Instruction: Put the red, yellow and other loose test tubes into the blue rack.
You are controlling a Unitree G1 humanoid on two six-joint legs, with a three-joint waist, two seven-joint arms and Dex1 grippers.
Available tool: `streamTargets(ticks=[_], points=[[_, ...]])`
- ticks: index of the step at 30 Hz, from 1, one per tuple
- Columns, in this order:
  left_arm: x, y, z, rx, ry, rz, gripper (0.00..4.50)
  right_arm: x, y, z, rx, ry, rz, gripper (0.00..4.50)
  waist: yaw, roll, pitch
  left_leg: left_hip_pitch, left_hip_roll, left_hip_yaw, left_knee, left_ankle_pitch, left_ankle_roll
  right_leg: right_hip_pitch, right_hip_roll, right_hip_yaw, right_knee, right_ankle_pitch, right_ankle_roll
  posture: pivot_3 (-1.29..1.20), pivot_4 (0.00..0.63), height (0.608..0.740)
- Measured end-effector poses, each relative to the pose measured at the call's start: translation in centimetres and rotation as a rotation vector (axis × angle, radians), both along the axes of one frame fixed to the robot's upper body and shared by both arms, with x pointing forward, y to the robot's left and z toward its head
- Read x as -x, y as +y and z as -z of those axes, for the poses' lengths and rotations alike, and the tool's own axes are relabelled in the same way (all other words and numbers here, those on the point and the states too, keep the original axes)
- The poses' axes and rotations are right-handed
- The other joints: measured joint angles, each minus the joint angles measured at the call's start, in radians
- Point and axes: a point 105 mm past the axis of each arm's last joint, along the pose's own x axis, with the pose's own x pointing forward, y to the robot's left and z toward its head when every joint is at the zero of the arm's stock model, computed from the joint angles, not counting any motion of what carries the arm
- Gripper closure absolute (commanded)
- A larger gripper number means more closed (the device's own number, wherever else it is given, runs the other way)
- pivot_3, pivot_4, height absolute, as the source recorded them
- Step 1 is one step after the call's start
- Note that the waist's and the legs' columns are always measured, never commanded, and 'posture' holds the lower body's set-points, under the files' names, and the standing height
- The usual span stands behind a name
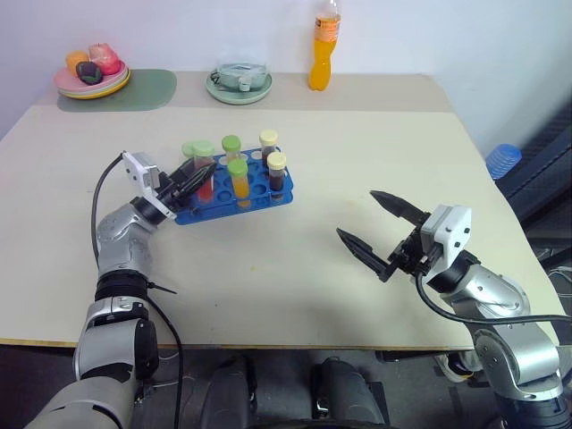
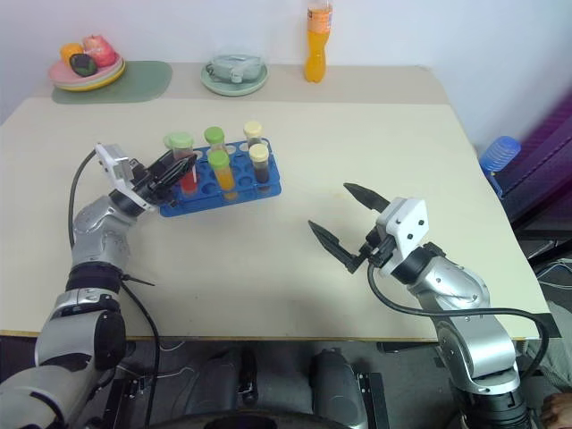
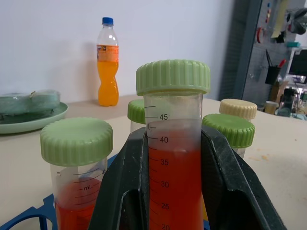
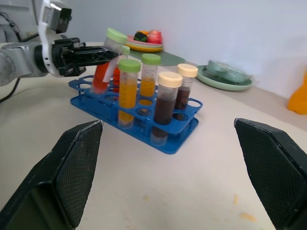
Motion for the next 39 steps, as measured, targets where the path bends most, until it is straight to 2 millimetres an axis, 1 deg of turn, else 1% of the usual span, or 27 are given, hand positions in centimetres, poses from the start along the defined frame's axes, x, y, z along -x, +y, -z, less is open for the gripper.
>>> streamTargets(ticks=[6,11,13,14,15,17,18,19,24,29,32,37,39], points=[[0.3,0.0,0.7,-0.031,-0.025,-0.017,3.71,0.0,0.0,0.0,-0.005,-0.002,0.005,0.0,0.0,0.0,0.0,0.0,0.0,0.0,0.0,0.0,0.0,0.0,0.0,0.0,0.0,0.0,0.0,0.0,0.15,0.74],[0.5,-0.2,1.2,-0.021,-0.041,-0.049,3.71,0.3,0.1,-0.3,-0.002,-0.013,-0.003,0.0,0.001,0.0,0.0,0.0,0.0,0.0,0.0,0.0,0.0,0.0,0.0,0.0,0.0,0.0,0.0,0.0,0.15,0.74],[0.5,-0.1,1.3,-0.014,-0.04,-0.056,2.67,0.3,0.0,-0.3,0.006,-0.009,-0.002,0.0,0.001,0.0,0.0,0.0,0.0,0.0,0.0,0.0,0.0,0.0,0.0,0.0,0.0,0.0,0.0,0.0,0.15,0.74],[0.6,-0.1,1.5,-0.013,-0.036,-0.055,2.29,0.3,-0.1,-0.4,0.009,-0.007,-0.004,0.0,0.001,0.0,0.0,0.0,0.0,0.0,0.0,0.0,0.0,0.0,0.0,0.0,0.0,0.0,0.0,0.0,0.15,0.74],[0.9,-0.2,2.0,-0.008,-0.022,-0.057,1.71,0.3,-0.2,-0.4,0.009,-0.003,-0.007,0.0,0.001,0.0,0.0,0.0,0.0,0.0,0.0,0.0,0.0,0.0,0.0,0.0,0.0,0.0,0.0,0.0,0.15,0.74],[1.3,-0.2,3.3,0.004,0.01,-0.064,0.71,0.4,-0.4,-0.5,0.013,-0.001,-0.012,0.0,0.002,0.0,0.0,0.0,0.0,0.0,0.0,0.0,0.0,0.0,0.0,0.0,0.0,0.0,0.0,0.0,0.15,0.74],[1.5,-0.3,3.8,0.003,0.024,-0.07,0.12,0.4,-0.5,-0.6,0.015,0.0,-0.013,0.0,0.004,0.0,0.0,0.0,0.0,0.0,0.0,0.0,0.0,0.0,0.0,0.0,0.0,0.0,0.0,0.0,0.15,0.74],[1.6,-0.4,3.7,0.0,0.018,-0.074,0.02,0.4,-0.6,-0.6,0.023,0.003,-0.016,0.0,0.005,0.0,0.0,0.0,0.0,0.0,0.0,0.0,0.0,0.0,0.0,0.0,0.0,0.0,0.0,0.0,0.15,0.74],[2.7,-0.5,3.8,-0.013,0.063,-0.076,0.02,0.5,-0.6,-0.6,0.052,0.03,-0.056,0.0,0.004,0.0,0.0,0.0,0.0,-0.001,0.0,0.0,0.0,0.001,0.0,0.0,0.0,0.0,0.0,0.0,0.15,0.74],[4.3,0.4,3.7,-0.077,0.084,-0.109,0.02,0.6,-1.2,-0.3,0.067,0.071,-0.089,0.0,0.004,0.0,0.0,0.0,0.0,-0.001,0.0,0.0,0.0,0.001,0.0,0.0,0.0,0.0,0.0,0.0,0.15,0.74],[5.3,1.3,3.8,-0.151,0.093,-0.158,0.02,0.5,-2.1,0.5,0.075,0.112,-0.082,0.0,0.006,0.0,0.0,0.0,0.0,-0.001,0.0,0.0,0.001,0.001,-0.001,0.0,-0.001,0.0,0.0,0.0,0.15,0.74],[7.3,1.6,4.5,-0.203,0.11,-0.208,0.02,0.3,-4.1,2.3,0.084,0.177,-0.048,0.0,0.005,0.0,0.0,0.0,0.0,-0.001,-0.001,-0.001,0.001,0.001,-0.001,0.0,-0.002,0.0,0.0,0.0,0.15,0.74],[8.3,1.9,5.1,-0.224,0.159,-0.208,0.02,0.3,-4.9,3.0,0.086,0.198,-0.033,0.0,0.004,0.0,0.0,0.0,0.0,-0.001,-0.001,-0.001,0.001,0.001,-0.001,0.0,-0.001,0.0,0.0,0.0,0.15,0.74]])
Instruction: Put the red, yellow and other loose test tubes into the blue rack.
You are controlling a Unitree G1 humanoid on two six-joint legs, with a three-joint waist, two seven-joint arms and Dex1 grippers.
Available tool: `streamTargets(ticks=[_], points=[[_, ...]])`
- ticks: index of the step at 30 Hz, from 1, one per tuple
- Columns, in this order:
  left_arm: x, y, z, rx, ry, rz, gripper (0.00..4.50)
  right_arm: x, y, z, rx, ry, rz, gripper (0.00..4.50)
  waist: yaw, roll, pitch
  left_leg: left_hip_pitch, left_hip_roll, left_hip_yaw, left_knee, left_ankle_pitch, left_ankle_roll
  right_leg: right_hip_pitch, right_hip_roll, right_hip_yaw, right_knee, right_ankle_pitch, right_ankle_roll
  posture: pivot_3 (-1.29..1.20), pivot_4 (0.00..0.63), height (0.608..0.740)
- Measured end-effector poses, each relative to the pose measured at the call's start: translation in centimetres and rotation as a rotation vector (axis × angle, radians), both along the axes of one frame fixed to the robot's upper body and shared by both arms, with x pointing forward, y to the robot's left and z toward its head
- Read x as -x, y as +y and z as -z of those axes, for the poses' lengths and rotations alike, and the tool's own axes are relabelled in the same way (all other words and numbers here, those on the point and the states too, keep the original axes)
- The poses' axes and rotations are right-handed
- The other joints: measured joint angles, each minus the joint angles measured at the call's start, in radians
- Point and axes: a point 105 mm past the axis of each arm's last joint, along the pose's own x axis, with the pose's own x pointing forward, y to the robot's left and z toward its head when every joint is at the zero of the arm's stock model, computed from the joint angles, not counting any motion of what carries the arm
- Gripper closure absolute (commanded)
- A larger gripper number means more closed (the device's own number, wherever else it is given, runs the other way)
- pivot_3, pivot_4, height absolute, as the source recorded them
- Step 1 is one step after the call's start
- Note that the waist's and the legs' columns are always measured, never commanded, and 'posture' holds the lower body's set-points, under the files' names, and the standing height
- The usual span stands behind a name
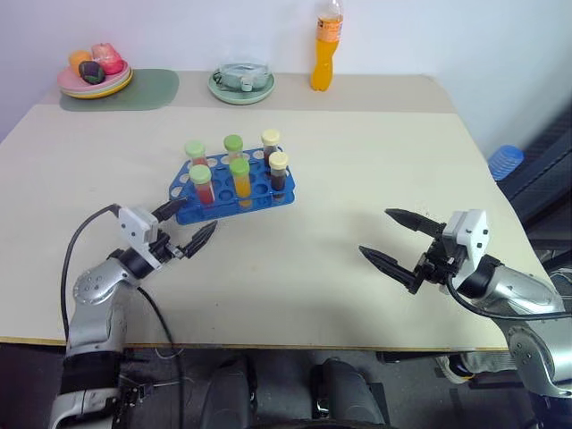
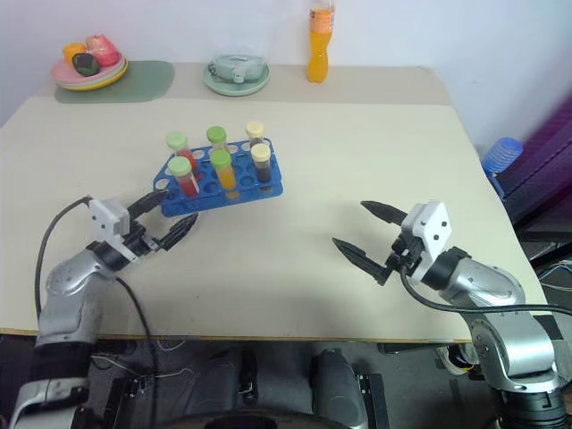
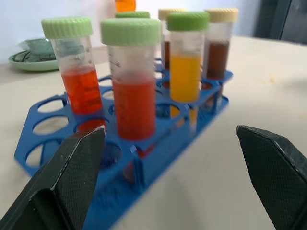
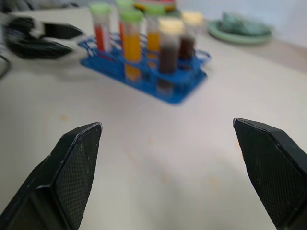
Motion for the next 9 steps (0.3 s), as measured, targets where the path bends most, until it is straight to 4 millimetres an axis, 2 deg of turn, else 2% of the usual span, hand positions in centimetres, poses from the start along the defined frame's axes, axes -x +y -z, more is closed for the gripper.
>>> streamTargets(ticks=[4,9], points=[[1.6,0.6,0.2,0.011,0.062,-0.001,0.02,0.2,-1.4,1.0,0.013,0.012,0.019,0.0,0.001,0.0,0.0,0.0,0.0,0.0,0.0,-0.002,0.003,0.0,0.0,0.0,0.0,0.0,0.0,0.0,0.15,0.74],[2.6,1.8,-0.8,0.018,0.078,-0.035,0.02,0.4,-3.0,1.7,0.017,0.018,0.04,0.0,0.002,0.0,0.0,0.001,0.0,0.0,0.0,-0.003,0.005,0.001,0.0,0.0,-0.001,0.0,0.0,0.0,0.15,0.74]])
